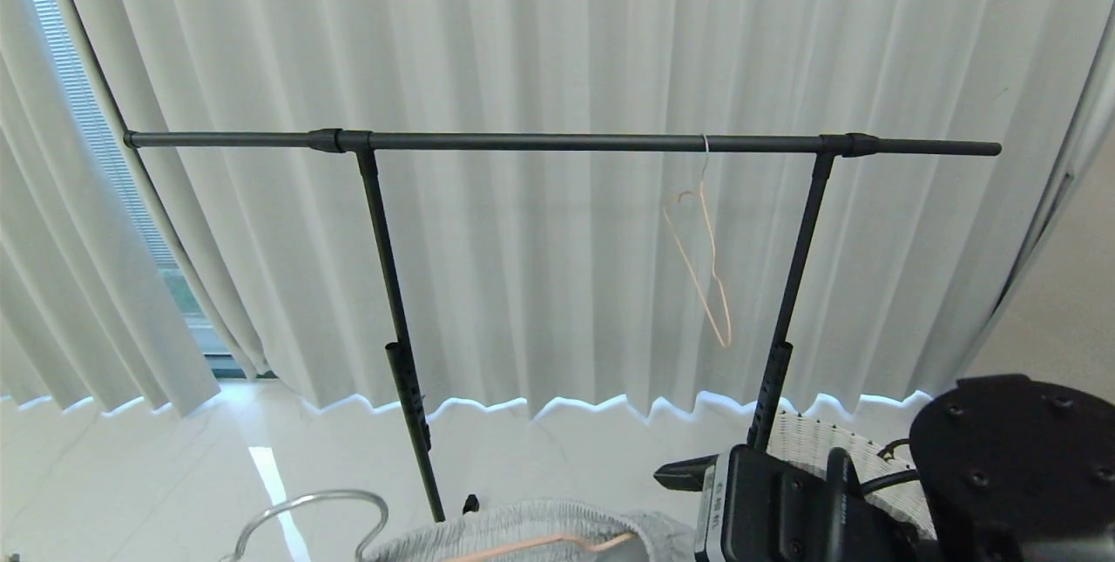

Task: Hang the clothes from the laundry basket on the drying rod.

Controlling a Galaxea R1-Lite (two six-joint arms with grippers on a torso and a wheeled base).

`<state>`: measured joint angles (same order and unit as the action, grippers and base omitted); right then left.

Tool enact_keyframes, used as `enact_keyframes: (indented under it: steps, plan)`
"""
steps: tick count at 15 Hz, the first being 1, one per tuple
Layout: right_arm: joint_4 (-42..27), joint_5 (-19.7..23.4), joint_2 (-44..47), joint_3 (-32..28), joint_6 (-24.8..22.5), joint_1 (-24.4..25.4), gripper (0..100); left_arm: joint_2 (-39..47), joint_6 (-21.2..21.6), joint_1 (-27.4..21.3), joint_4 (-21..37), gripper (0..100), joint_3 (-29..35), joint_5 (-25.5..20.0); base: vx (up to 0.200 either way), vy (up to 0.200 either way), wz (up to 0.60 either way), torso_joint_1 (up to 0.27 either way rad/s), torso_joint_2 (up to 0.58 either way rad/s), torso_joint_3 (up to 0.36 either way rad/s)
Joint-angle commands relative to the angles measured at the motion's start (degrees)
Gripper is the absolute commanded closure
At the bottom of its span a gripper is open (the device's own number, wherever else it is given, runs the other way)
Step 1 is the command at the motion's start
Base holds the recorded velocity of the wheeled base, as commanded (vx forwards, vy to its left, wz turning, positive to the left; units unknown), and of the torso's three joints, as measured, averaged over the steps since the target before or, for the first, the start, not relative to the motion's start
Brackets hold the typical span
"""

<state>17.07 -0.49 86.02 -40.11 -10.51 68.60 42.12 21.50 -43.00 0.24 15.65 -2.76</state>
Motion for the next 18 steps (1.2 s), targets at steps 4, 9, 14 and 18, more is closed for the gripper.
enact_keyframes:
  steps: [4, 9, 14, 18]
  plan:
    - [-2.2, 5.4, 8.5, -8.8, -4.2, -0.4, 0, 1.3, 4.8, -1.4, -0.1, 100, 1.4, -1.6, 0.000, 0.000, 0.00, 0.000, 0.00, 0.000]
    - [-3.1, 6.6, 12.9, -11.7, -4.3, 1.8, 0, 1.7, 4.8, -1.4, -0.1, 100, 2.6, -2.0, 0.000, 0.000, 0.00, 0.000, 0.00, 0.000]
    - [-3.2, 6.6, 13.3, -11.7, -4.3, 1.8, 0, 1.7, 4.8, -1.4, -0.1, 100, 2.6, -2.0, 0.000, 0.000, 0.00, 0.000, 0.00, 0.000]
    - [-3.1, 6.1, 13.6, -11.8, -4.3, 1.8, 100, 1.7, 4.8, -1.7, -0.1, 100, 2.6, -2.0, 0.000, 0.000, 0.00, 0.000, 0.00, 0.000]
